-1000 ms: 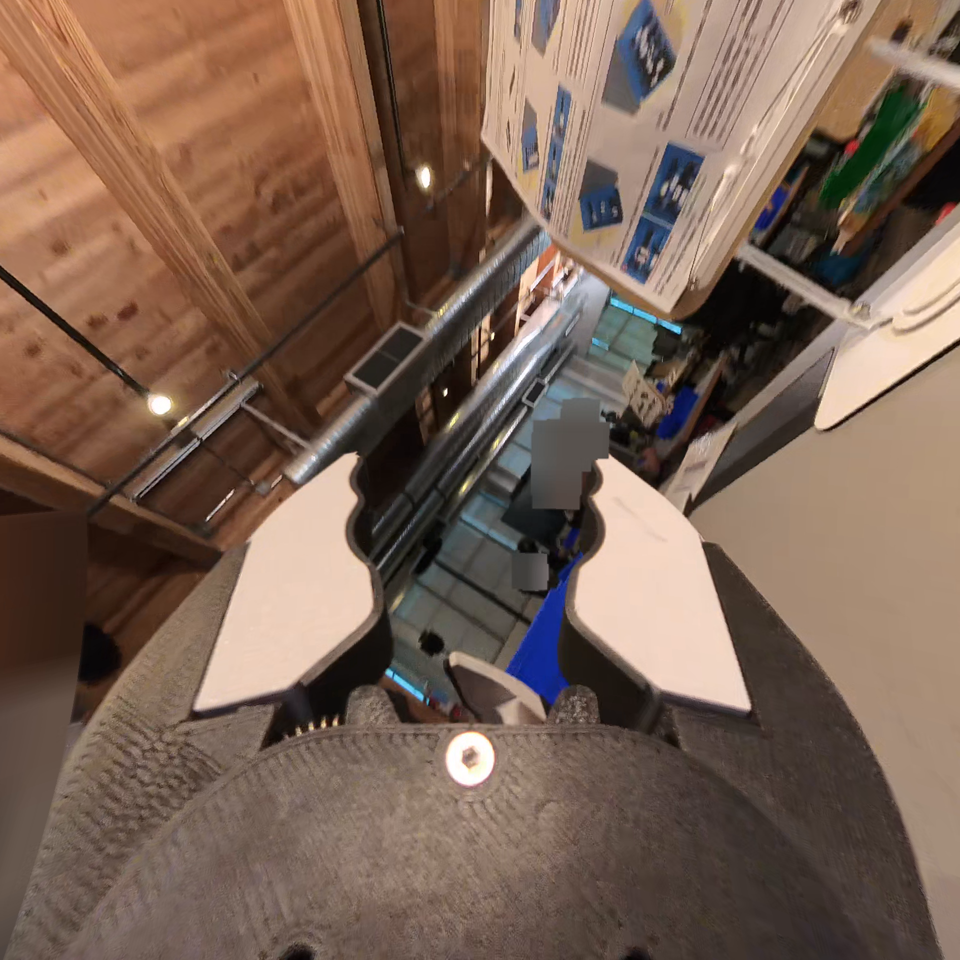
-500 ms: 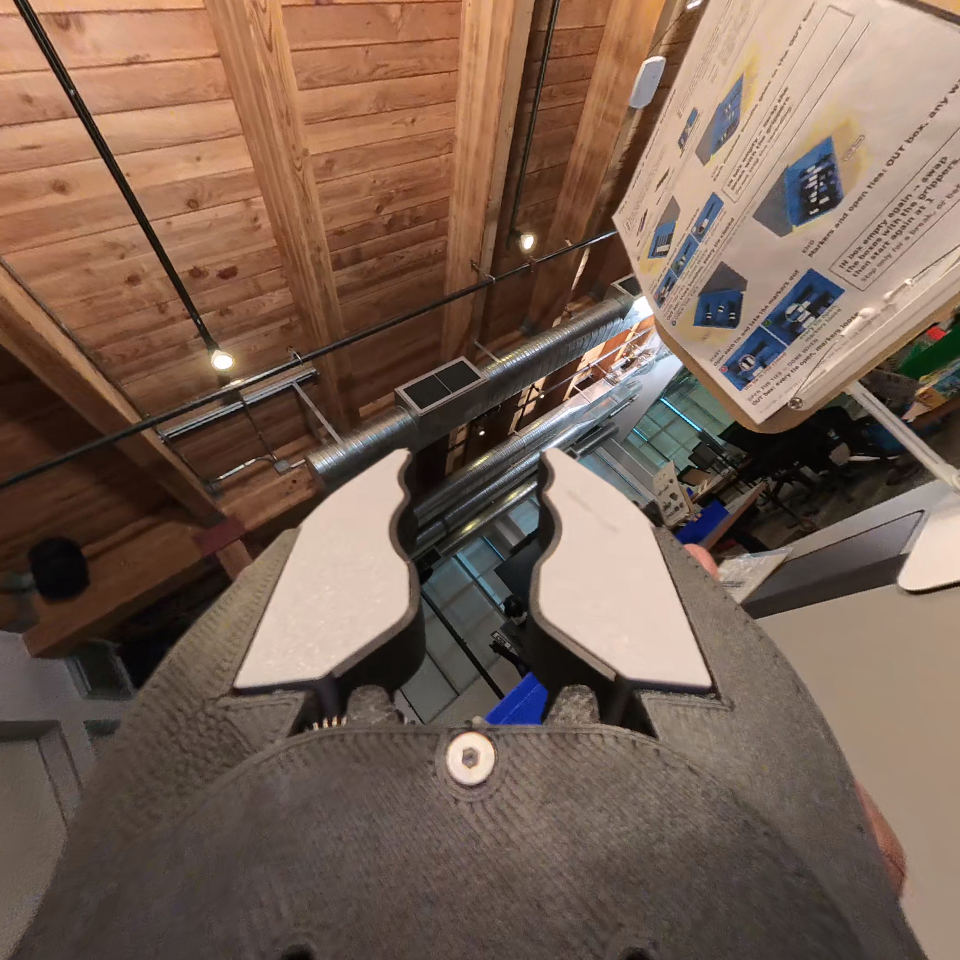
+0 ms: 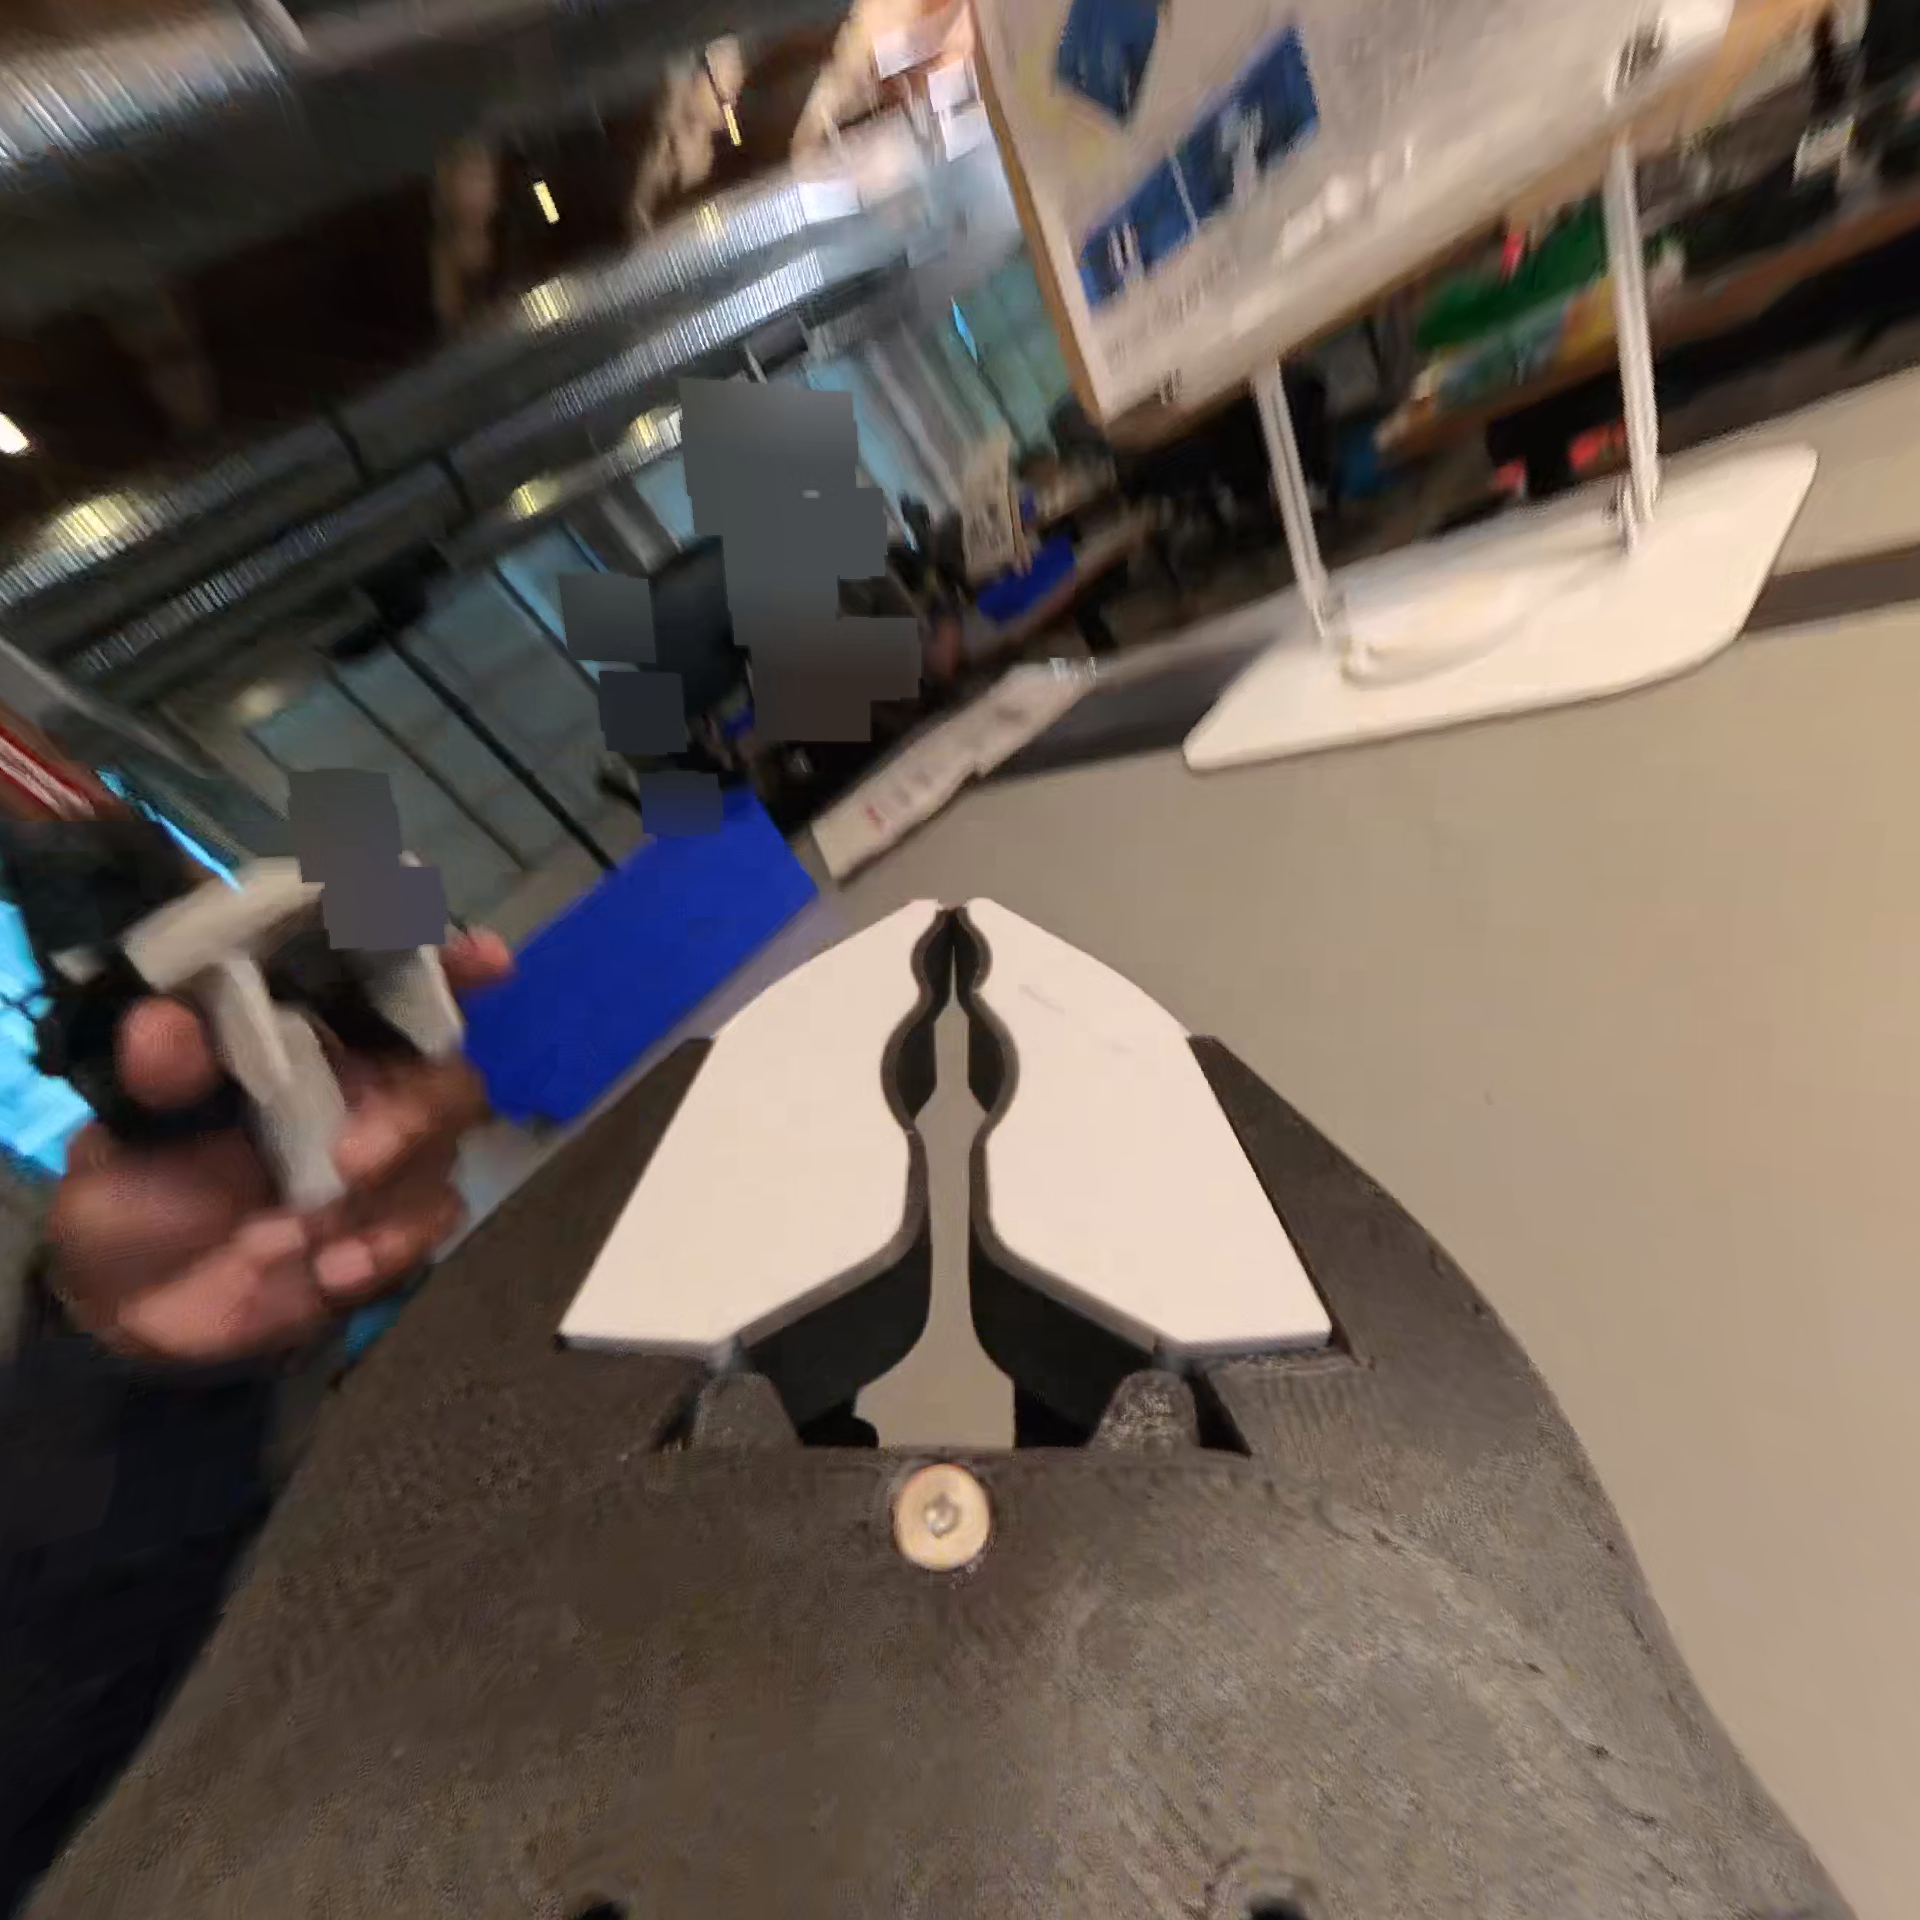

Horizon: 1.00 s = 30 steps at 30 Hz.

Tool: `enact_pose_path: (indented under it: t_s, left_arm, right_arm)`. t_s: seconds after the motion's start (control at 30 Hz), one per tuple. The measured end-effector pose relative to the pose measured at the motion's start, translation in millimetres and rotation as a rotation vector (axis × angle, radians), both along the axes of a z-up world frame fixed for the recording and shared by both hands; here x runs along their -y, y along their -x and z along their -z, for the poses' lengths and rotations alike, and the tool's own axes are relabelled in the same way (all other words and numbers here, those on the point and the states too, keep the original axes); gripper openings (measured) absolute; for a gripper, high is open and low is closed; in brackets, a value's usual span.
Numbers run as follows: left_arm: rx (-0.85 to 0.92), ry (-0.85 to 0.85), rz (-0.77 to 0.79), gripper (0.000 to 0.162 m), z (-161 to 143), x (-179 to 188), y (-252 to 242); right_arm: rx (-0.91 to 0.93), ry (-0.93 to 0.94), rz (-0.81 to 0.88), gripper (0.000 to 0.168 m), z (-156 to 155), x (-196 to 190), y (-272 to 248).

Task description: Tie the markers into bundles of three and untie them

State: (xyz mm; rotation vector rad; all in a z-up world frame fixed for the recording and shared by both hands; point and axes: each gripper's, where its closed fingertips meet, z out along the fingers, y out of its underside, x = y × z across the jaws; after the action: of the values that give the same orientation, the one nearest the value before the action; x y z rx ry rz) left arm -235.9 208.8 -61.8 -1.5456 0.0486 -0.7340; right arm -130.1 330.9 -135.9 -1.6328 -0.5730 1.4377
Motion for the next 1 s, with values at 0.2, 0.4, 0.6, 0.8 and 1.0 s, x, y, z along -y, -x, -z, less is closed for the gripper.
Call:
enact_pose_path:
  t_s: [0.2,0.4,0.6,0.8,1.0]
  left_arm:
    - [-0.474,0.430,-0.259,0.041,-8,49,171]
    - [-0.469,0.737,-0.525,0.042,11,119,358]
    - [-0.373,1.116,-0.373,0.045,114,166,420]
    - [-0.445,1.173,-0.223,0.050,162,164,417]
    - [-0.480,1.093,-0.069,0.056,173,139,384]
  right_arm:
    - [0.349,0.094,-0.237,0.000,65,21,13]
    - [0.403,0.082,-0.388,0.000,73,42,23]
    - [0.385,0.092,-0.399,0.000,73,43,22]
    - [0.458,0.071,-0.426,0.001,82,49,28]
    - [0.601,0.061,-0.428,0.001,100,51,37]
